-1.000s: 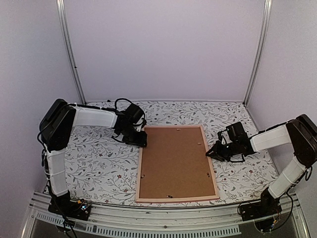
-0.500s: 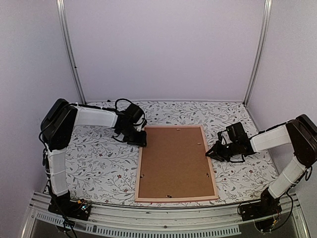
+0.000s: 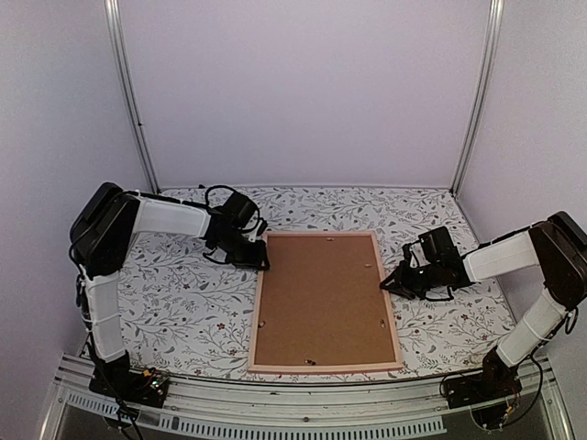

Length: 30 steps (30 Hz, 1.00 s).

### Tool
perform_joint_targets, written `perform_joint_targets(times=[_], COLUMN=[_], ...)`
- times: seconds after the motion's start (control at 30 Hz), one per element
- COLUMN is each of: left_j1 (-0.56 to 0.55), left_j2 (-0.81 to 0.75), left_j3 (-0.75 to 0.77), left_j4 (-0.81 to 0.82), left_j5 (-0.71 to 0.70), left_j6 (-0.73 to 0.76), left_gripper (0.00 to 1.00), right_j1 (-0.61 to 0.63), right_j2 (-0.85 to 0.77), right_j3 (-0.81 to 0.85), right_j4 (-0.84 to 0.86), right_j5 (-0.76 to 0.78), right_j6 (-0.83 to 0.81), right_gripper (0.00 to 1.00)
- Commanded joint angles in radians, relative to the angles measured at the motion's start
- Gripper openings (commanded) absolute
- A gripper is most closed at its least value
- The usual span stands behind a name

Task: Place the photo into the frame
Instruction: Press the fastener onto the backboard.

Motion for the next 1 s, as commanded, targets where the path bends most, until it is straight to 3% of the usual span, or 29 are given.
perform_joint_targets(times=[0.0, 0.23, 0.4, 0.53, 0.7, 0.97], left_j1=[0.027, 0.046, 0.049, 0.05, 0.049, 0.048], left_j2=[0.005, -0.003, -0.011, -0.008, -0.002, 0.023], left_j3=[-0.034, -0.05, -0.048, -0.042, -0.036, -0.017], left_j4=[0.016, 0.054, 0.052, 0.036, 0.024, 0.0], left_j5=[0.032, 0.079, 0.088, 0.076, 0.038, -0.023], left_j6=[0.012, 0.01, 0.019, 0.03, 0.038, 0.054], left_gripper=[0.3, 0.3, 0.49, 0.55, 0.55, 0.42], right_j1=[0.01, 0.01, 0.011, 0.011, 0.01, 0.01], right_j2=[0.027, 0.037, 0.048, 0.059, 0.068, 0.078], right_j3=[-0.024, -0.022, -0.022, -0.022, -0.019, -0.016], right_j4=[-0.004, 0.002, 0.011, 0.017, 0.027, 0.031], right_j5=[-0.043, -0.047, -0.052, -0.057, -0.065, -0.07], right_j6=[0.054, 0.051, 0.049, 0.05, 0.049, 0.047], right_gripper=[0.0, 0.0, 0.0, 0.0, 0.0, 0.0])
